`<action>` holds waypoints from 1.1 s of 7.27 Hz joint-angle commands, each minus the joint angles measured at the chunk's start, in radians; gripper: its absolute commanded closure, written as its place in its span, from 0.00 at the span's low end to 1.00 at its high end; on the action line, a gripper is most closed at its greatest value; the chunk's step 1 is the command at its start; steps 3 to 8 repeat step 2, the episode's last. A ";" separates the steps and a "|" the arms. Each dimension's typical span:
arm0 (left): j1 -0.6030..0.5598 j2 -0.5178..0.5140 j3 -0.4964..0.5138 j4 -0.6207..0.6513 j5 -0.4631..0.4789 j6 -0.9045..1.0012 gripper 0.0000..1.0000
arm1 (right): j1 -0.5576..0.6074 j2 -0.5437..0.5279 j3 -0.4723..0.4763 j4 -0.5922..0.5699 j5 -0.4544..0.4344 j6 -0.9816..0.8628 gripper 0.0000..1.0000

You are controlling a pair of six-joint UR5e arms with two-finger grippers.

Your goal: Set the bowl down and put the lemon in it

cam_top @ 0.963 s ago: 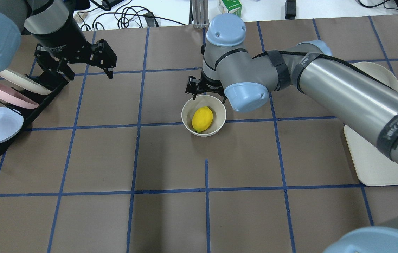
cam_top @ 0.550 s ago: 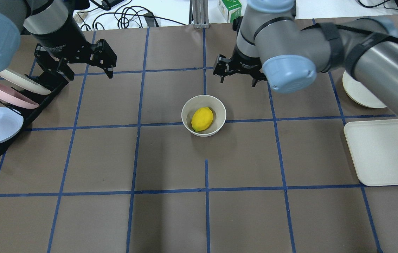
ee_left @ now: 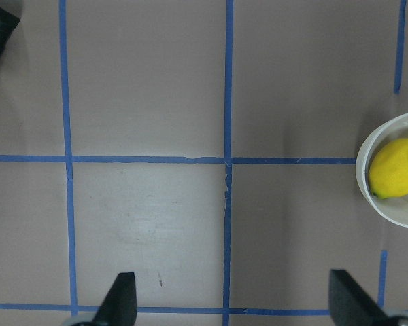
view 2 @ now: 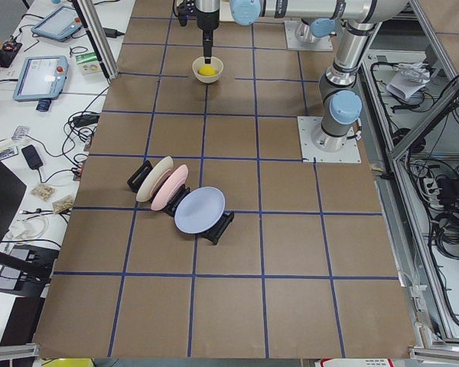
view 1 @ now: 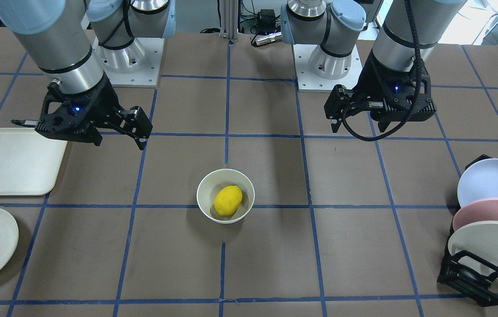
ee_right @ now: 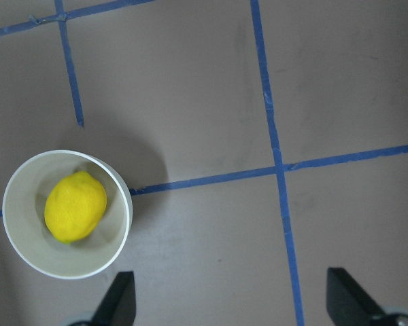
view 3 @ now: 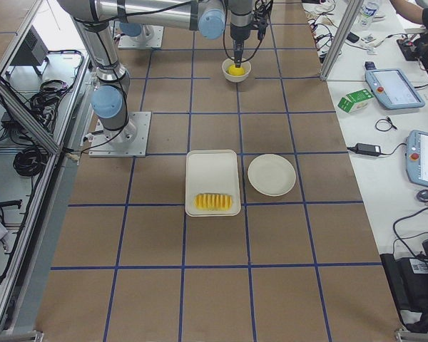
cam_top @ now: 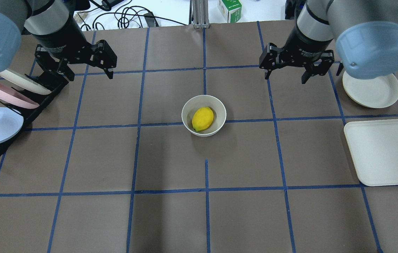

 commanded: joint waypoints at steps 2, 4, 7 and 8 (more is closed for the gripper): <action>0.000 0.001 0.000 0.000 0.000 0.001 0.00 | -0.051 -0.037 0.001 0.060 -0.003 -0.039 0.00; 0.000 0.001 0.000 0.000 0.000 0.001 0.00 | -0.051 -0.037 0.001 0.060 -0.003 -0.039 0.00; 0.000 0.001 0.000 0.000 0.000 0.001 0.00 | -0.051 -0.037 0.001 0.060 -0.003 -0.039 0.00; 0.000 0.001 0.000 0.000 0.000 0.001 0.00 | -0.051 -0.037 0.001 0.060 -0.003 -0.039 0.00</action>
